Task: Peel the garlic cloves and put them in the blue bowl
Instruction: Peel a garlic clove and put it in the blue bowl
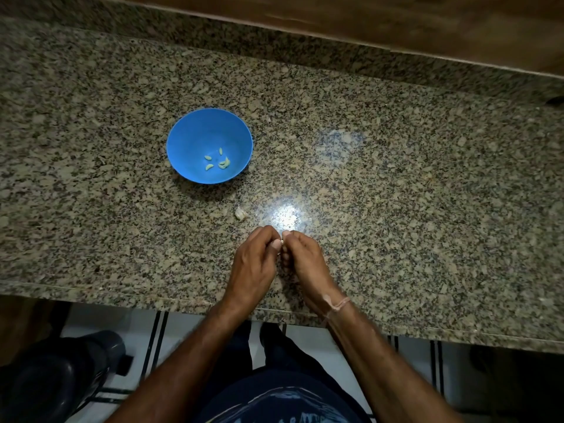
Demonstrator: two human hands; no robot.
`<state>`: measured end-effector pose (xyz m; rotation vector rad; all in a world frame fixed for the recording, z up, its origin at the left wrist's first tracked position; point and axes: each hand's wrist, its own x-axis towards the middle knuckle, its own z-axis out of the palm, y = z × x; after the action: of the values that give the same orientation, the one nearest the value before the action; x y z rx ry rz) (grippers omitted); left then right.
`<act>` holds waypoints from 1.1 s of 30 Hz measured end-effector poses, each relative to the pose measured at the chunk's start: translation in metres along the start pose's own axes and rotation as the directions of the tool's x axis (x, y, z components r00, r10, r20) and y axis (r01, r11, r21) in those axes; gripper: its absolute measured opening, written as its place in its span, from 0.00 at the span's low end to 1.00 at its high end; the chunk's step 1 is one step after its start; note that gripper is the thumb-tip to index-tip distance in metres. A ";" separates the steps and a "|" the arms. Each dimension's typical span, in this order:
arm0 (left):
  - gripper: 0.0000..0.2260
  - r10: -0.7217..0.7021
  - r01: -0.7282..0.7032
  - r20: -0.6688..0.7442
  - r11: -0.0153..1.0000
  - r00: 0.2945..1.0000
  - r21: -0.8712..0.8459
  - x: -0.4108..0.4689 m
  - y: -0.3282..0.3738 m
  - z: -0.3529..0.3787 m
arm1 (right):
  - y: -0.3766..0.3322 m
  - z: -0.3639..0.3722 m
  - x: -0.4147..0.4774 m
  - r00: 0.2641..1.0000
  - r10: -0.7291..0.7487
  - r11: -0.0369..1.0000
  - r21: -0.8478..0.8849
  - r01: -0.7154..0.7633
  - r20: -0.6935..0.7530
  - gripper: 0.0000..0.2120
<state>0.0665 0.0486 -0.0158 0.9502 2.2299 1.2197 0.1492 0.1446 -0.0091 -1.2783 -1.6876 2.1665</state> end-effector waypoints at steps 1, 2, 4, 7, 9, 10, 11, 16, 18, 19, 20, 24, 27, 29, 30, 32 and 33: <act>0.08 0.037 -0.037 -0.007 0.999 0.999 0.025 -0.001 -0.001 0.000 | -0.003 -0.002 -0.001 0.998 0.057 0.995 0.083 -0.060 0.032 0.16; 0.08 0.063 -0.062 -0.017 0.997 0.998 0.049 -0.001 -0.001 0.001 | -0.005 -0.003 -0.002 0.994 0.098 0.986 0.133 -0.105 0.056 0.16; 0.08 0.090 -0.087 -0.040 0.993 0.995 0.080 -0.002 0.000 0.001 | -0.007 -0.002 -0.003 0.991 0.118 0.983 0.135 -0.125 0.059 0.17; 0.12 -0.083 0.083 -0.012 0.996 0.996 -0.025 -0.003 0.004 0.004 | -0.003 0.001 -0.002 0.995 -0.086 0.992 -0.096 0.081 -0.046 0.17; 0.15 -0.308 0.325 0.111 0.926 0.945 -0.191 0.000 0.007 0.006 | 0.001 0.002 0.000 0.959 -0.273 0.928 -0.282 0.244 -0.071 0.16; 0.16 -0.393 0.431 0.184 0.858 0.901 -0.277 0.001 0.007 0.006 | 0.002 0.002 0.000 0.934 -0.353 0.880 -0.360 0.310 -0.058 0.15; 0.16 -0.456 0.523 0.257 0.769 0.852 -0.367 0.003 0.007 0.006 | 0.003 0.001 0.000 0.905 -0.423 0.821 -0.439 0.365 -0.039 0.15; 0.16 -0.525 0.640 0.372 0.556 0.765 -0.531 0.005 0.007 0.003 | 0.004 0.000 -0.002 0.950 -0.305 0.904 -0.332 0.269 -0.062 0.14; 0.12 -0.503 0.544 0.222 0.697 0.835 -0.466 0.002 0.006 0.002 | 0.007 -0.001 -0.001 0.973 -0.211 0.961 -0.204 0.188 -0.097 0.15; 0.09 -0.483 0.495 0.151 0.742 0.863 -0.453 0.002 0.006 0.000 | 0.008 -0.002 -0.001 0.976 -0.190 0.970 -0.172 0.170 -0.105 0.16; 0.07 -0.451 0.448 0.106 0.776 0.886 -0.444 0.002 0.006 -0.001 | 0.009 -0.003 0.000 0.977 -0.179 0.975 -0.153 0.161 -0.113 0.16; 0.04 -0.334 0.323 0.026 0.884 0.942 -0.338 0.000 0.013 -0.006 | 0.006 -0.006 0.001 0.974 -0.175 0.979 -0.130 0.157 -0.141 0.17; 0.02 -0.299 0.277 -0.046 0.925 0.953 -0.261 -0.001 0.016 -0.008 | 0.005 -0.003 0.000 0.974 -0.186 0.976 -0.135 0.168 -0.130 0.16; 0.03 -0.300 0.279 -0.050 0.928 0.953 -0.245 -0.001 0.014 -0.010 | 0.004 -0.003 0.000 0.970 -0.207 0.970 -0.156 0.187 -0.124 0.15; 0.03 -0.302 0.283 -0.045 0.928 0.952 -0.241 -0.001 0.013 -0.010 | 0.004 -0.004 0.000 0.968 -0.221 0.966 -0.165 0.200 -0.121 0.15; 0.04 -0.298 0.282 -0.034 0.931 0.954 -0.232 0.000 0.012 -0.012 | 0.004 -0.005 0.000 0.965 -0.240 0.959 -0.180 0.219 -0.108 0.15; 0.04 -0.296 0.282 -0.029 0.932 0.955 -0.227 0.000 0.012 -0.012 | 0.004 -0.005 0.000 0.965 -0.242 0.958 -0.181 0.221 -0.103 0.15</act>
<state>0.0631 0.0466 0.0011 0.4835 2.1311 1.3367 0.1542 0.1473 -0.0128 -1.1574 -1.8956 1.8086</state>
